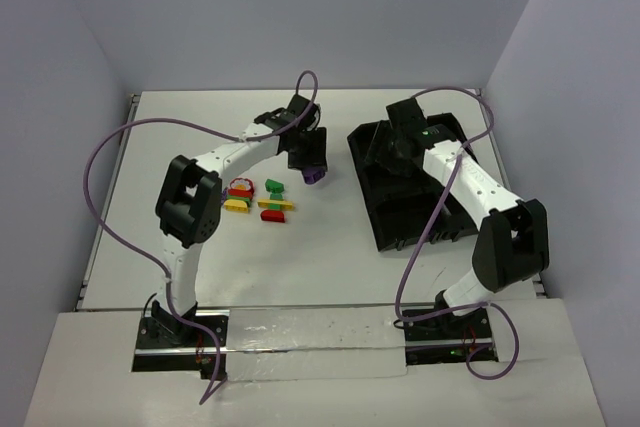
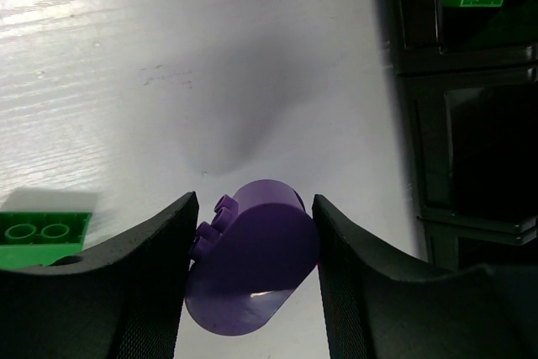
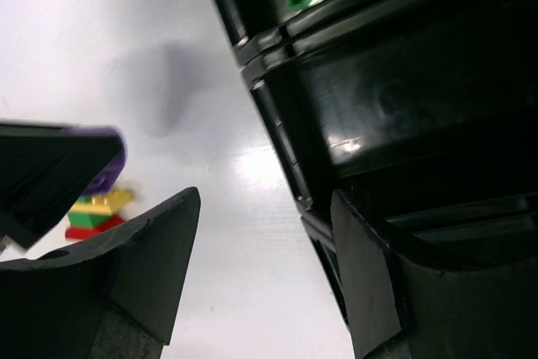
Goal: Sort the legos into containers by color
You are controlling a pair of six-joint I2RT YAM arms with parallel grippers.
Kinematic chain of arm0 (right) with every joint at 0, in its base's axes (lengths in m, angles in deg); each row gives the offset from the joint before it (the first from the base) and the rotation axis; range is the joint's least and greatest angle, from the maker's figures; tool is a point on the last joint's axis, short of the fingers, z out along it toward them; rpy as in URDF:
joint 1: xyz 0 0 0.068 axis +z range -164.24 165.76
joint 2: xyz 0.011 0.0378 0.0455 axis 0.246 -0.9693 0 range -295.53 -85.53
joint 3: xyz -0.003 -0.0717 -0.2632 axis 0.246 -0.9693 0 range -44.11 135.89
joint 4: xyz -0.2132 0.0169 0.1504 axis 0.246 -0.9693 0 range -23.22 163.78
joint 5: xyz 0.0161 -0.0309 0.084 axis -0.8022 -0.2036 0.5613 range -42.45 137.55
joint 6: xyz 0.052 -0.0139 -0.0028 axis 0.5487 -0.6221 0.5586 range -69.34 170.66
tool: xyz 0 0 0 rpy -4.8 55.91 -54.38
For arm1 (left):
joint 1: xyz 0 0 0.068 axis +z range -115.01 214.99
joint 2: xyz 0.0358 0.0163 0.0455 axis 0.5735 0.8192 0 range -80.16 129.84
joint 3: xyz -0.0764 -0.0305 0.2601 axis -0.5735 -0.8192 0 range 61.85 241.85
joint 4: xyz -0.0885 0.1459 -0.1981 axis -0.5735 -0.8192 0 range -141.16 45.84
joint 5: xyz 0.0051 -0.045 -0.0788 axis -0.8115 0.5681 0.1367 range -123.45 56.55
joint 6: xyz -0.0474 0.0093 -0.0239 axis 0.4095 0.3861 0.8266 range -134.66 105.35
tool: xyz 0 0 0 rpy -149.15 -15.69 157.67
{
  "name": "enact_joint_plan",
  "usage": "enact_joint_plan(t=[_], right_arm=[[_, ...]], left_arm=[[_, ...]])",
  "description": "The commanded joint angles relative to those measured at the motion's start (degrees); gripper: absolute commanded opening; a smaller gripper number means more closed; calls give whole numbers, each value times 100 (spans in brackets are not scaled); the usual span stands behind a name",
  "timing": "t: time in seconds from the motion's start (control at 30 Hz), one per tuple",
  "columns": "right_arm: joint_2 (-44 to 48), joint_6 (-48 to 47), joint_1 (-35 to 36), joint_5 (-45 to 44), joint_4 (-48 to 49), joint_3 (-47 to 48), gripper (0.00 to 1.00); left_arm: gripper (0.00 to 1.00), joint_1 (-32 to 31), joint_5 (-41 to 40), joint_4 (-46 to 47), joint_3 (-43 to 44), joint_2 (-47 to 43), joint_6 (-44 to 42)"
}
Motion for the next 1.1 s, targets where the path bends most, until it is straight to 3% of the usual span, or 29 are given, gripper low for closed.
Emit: enact_joint_plan(t=[0.0, 0.13, 0.23, 0.33, 0.5, 0.67, 0.83, 1.07], right_arm=[[-82, -277, 188, 545, 54, 173, 71], [153, -57, 218, 468, 162, -288, 72], [240, 69, 218, 444, 189, -456, 73], [156, 175, 219, 202, 68, -382, 73], [7, -59, 232, 399, 106, -148, 73], [-24, -122, 280, 584, 118, -35, 73], [-67, 93, 613, 510, 224, -61, 73], [-586, 339, 1512, 289, 481, 56, 77]], left_arm=[[0, -114, -169, -214, 521, 433, 438], [2, -212, -633, -202, 322, 536, 691], [14, -233, -768, -5, 18, 474, 797], [49, -242, -615, 127, -123, 378, 792], [79, -264, -387, 61, -64, 114, 682], [90, -256, -422, -436, 399, -231, 422], [90, 20, -878, -1117, 909, -490, 412], [89, 1053, -946, -961, -207, -1529, 601]])
